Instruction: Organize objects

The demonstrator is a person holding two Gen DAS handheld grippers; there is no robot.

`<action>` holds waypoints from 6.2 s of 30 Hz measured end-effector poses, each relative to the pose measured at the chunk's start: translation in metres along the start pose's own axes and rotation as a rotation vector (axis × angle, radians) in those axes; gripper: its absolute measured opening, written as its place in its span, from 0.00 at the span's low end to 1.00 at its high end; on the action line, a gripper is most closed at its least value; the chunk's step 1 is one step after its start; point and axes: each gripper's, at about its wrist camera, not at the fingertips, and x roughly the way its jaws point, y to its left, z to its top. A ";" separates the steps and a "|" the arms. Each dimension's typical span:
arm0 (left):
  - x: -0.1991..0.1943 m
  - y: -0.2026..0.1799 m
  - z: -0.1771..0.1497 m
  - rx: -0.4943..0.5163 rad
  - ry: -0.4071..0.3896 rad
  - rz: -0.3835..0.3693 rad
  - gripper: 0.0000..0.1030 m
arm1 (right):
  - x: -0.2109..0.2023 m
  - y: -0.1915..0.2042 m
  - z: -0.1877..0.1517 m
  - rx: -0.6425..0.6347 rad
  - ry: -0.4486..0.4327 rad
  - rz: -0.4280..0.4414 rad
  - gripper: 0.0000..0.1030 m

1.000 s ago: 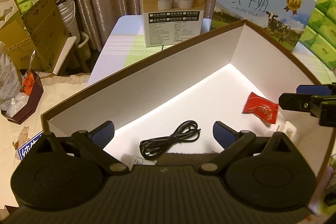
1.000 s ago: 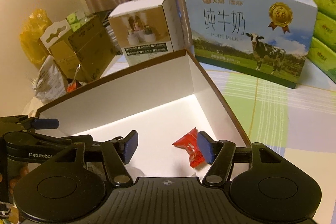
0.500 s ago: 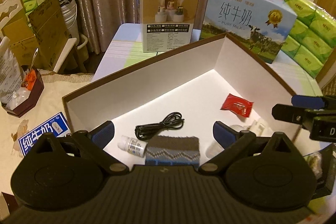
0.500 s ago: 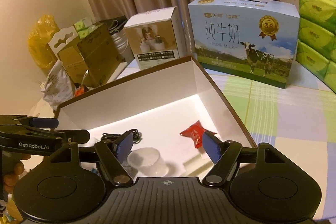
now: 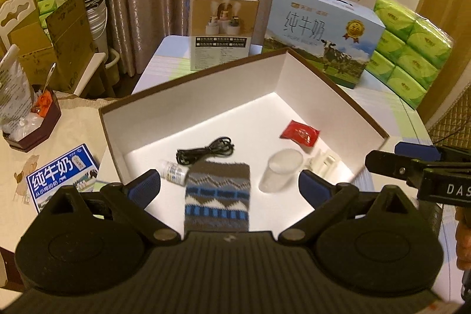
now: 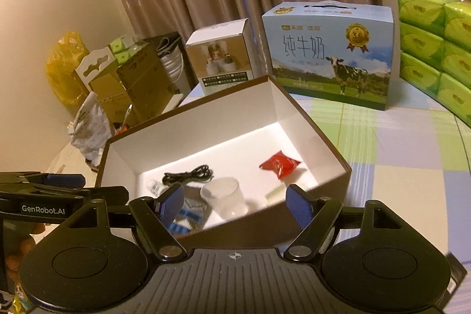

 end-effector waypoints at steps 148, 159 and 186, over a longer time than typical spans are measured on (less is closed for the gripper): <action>0.019 -0.049 -0.205 0.021 0.204 0.075 0.86 | -0.064 -0.066 -0.173 -0.169 0.258 -0.143 0.49; 0.021 -0.053 -0.203 0.058 0.213 0.100 0.84 | -0.050 -0.065 -0.167 -0.183 0.264 -0.150 0.41; -0.045 -0.046 -0.172 0.113 0.101 0.027 0.84 | -0.095 -0.055 -0.130 -0.146 0.163 -0.095 0.39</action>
